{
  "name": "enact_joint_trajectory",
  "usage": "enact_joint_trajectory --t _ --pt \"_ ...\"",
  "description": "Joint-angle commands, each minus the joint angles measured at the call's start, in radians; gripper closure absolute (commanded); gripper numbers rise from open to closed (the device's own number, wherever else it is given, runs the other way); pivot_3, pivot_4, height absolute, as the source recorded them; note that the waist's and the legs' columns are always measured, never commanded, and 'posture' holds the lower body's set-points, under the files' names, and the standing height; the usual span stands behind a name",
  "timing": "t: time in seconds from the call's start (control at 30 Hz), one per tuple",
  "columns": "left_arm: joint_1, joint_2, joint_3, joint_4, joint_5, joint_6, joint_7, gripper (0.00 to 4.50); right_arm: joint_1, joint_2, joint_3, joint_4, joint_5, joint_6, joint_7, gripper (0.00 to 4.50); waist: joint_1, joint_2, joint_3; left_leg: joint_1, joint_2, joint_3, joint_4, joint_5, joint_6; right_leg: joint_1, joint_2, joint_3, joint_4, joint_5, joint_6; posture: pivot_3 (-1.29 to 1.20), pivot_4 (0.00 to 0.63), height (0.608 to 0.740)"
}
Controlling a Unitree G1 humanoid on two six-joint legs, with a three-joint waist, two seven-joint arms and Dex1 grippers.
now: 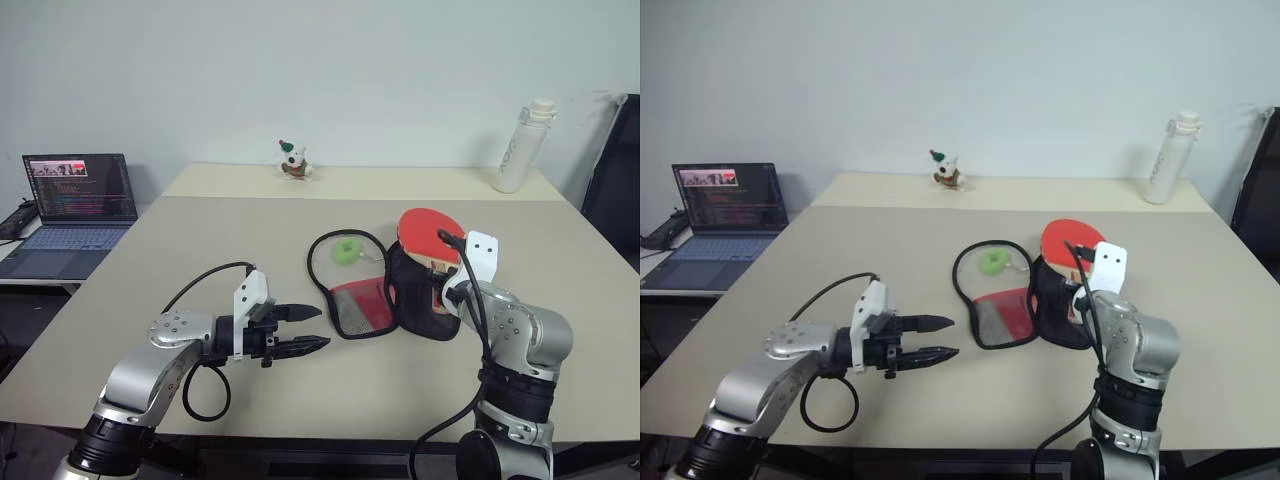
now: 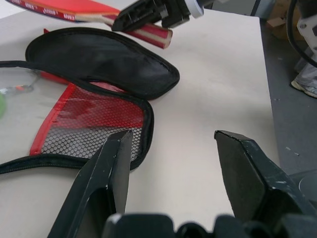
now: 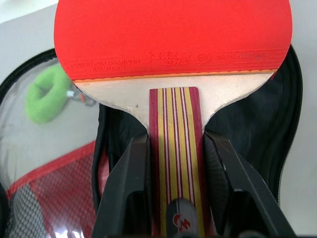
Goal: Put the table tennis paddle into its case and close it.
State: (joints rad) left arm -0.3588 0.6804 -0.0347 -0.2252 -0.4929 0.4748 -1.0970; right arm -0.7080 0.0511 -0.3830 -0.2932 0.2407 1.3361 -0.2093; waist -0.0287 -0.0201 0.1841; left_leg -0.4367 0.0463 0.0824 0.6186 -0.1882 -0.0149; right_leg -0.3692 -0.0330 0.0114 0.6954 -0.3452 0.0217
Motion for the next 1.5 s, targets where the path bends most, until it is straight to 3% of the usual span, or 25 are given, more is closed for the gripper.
enact_joint_trajectory --t 0.03,0.33,1.23,1.5 --pt "-0.012 0.005 0.02 -0.038 -0.02 0.006 0.009 1.62 0.012 0.01 0.035 0.004 -0.025 -0.092 -0.009 3.43 -0.003 0.0 0.0 0.0 0.0 0.001 0.0 0.0 0.0 -0.001 0.001 0.002 0.001 0.0 0.0 0.0 0.15 0.74" --pt "-0.017 0.008 0.023 -0.048 -0.023 0.023 0.024 1.62 0.074 0.035 0.107 0.112 -0.077 -0.244 -0.015 3.43 -0.01 0.0 0.0 0.0 0.001 0.002 0.0 0.0 0.0 -0.003 0.003 0.004 0.002 0.0 0.0 0.0 0.15 0.74" --pt "-0.013 0.003 0.017 -0.058 -0.024 0.03 0.05 1.62 0.128 0.054 0.163 0.12 -0.097 -0.248 -0.008 3.43 -0.016 -0.001 0.0 0.0 0.002 0.002 0.0 0.0 0.0 -0.003 0.003 0.005 0.002 0.0 0.0 0.0 0.15 0.74" --pt "-0.01 0.0 0.014 -0.049 -0.018 0.024 0.052 1.62 0.13 0.054 0.199 0.085 -0.098 -0.252 0.01 0.75 -0.016 -0.001 -0.001 0.0 0.002 0.002 0.0 0.0 0.0 -0.003 0.003 0.004 0.002 0.0 0.0 0.0 0.15 0.74"
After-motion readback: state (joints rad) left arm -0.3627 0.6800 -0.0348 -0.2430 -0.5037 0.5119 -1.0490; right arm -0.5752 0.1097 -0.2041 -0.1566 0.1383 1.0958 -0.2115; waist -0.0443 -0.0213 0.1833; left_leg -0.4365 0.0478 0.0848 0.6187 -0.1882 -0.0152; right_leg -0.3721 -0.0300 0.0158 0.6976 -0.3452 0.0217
